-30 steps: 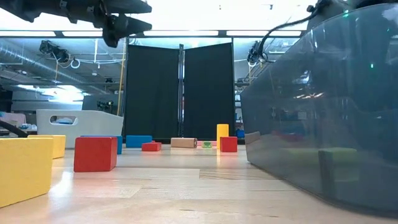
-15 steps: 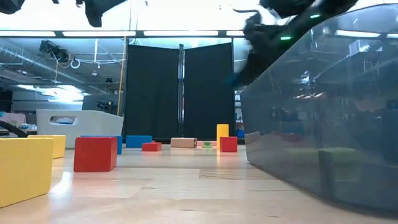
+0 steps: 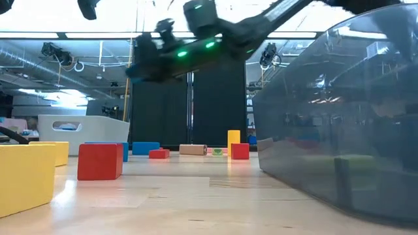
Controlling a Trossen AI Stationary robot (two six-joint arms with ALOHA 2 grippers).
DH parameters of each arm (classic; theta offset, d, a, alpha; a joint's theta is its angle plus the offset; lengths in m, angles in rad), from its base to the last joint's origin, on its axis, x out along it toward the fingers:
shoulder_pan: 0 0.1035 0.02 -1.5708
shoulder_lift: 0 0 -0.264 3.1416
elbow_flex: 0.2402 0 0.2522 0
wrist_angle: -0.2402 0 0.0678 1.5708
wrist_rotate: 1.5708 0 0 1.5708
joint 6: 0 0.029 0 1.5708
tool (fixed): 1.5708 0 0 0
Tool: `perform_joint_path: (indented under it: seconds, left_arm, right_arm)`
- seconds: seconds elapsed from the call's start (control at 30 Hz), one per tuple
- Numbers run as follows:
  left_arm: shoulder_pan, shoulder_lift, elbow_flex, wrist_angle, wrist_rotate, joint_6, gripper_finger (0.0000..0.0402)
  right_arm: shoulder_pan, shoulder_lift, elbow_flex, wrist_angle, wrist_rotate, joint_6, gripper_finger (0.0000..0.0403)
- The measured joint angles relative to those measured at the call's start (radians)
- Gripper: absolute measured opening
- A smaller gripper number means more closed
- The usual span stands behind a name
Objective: Sort blocks by size
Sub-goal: Put the blue cube block into the gray bin
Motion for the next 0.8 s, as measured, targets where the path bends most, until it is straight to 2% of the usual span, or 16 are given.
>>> perform_joint_path:
  seconds: [0.3,0.5,0.57,0.7,0.8]
  left_arm:
    - [0.0,-0.007,0.0,-0.022,0.015,-0.01,0.0259]
    - [0.0,-0.007,0.0,-0.022,0.033,-0.029,0.0259]
    - [0.0,-0.007,0.0,-0.022,0.04,-0.03,0.0259]
    - [0.0,-0.007,0.0,-0.027,0.041,-0.03,0.0259]
    - [0.0,-0.007,0.0,-0.039,0.042,-0.03,0.0259]
  right_arm:
    - [-0.015,0.35,0.502,-0.221,-0.087,0.003,0.0142]
    - [-0.015,0.477,0.691,-0.315,-0.157,0.025,0.0144]
    - [-0.014,0.476,0.701,-0.324,-0.16,0.021,0.0185]
    - [-0.028,0.437,0.703,-0.364,-0.162,-0.022,0.031]
    - [-0.038,0.4,0.703,-0.372,-0.15,-0.048,0.036]
